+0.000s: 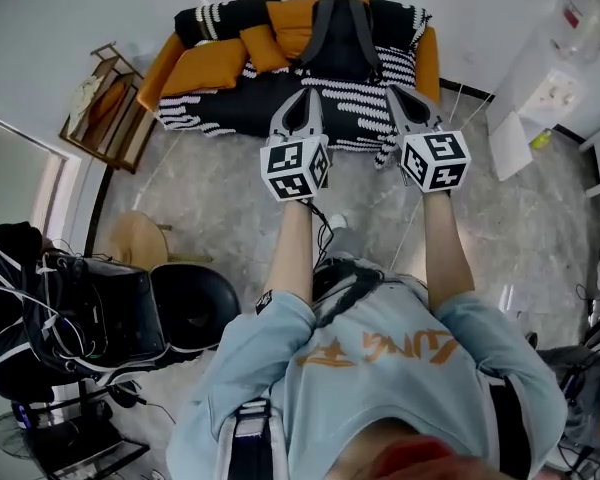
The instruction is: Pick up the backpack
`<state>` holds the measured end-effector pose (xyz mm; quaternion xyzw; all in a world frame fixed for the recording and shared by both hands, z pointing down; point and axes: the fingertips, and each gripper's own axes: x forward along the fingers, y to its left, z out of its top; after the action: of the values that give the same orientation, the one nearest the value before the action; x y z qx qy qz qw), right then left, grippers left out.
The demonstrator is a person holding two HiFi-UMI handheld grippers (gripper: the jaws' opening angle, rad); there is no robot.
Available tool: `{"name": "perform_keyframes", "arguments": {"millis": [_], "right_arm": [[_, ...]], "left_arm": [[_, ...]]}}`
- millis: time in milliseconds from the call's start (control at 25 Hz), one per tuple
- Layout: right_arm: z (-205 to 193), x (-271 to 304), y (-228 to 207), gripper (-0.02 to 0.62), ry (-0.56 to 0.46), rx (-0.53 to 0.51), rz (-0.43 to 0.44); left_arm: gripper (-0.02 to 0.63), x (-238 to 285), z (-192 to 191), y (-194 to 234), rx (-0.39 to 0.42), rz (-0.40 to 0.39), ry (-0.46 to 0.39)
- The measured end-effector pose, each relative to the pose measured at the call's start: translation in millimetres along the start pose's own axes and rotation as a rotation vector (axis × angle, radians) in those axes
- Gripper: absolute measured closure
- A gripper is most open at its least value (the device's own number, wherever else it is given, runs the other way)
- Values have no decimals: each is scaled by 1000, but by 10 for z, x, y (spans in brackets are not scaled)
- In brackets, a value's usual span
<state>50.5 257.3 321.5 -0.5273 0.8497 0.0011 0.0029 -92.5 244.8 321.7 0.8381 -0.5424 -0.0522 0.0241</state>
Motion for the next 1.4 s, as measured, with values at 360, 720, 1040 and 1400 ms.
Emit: {"name": "perform_keyframes", "arguments": {"millis": [360, 720, 1040, 1400], "right_arm": [[-36, 967, -181, 568, 8, -82, -25], [-356, 2469, -681, 568, 74, -21, 28], [-695, 4149, -1477, 568, 184, 41, -30], [-1045, 5329, -1984, 568, 261, 99, -58]], "left_arm": [[584, 795, -135, 761, -79, -46, -67], [584, 2105, -469, 1594, -139, -8, 16], [584, 3712, -866, 2386, -161, -75, 127], [584, 4934, -1255, 3072, -200, -93, 237]]}}
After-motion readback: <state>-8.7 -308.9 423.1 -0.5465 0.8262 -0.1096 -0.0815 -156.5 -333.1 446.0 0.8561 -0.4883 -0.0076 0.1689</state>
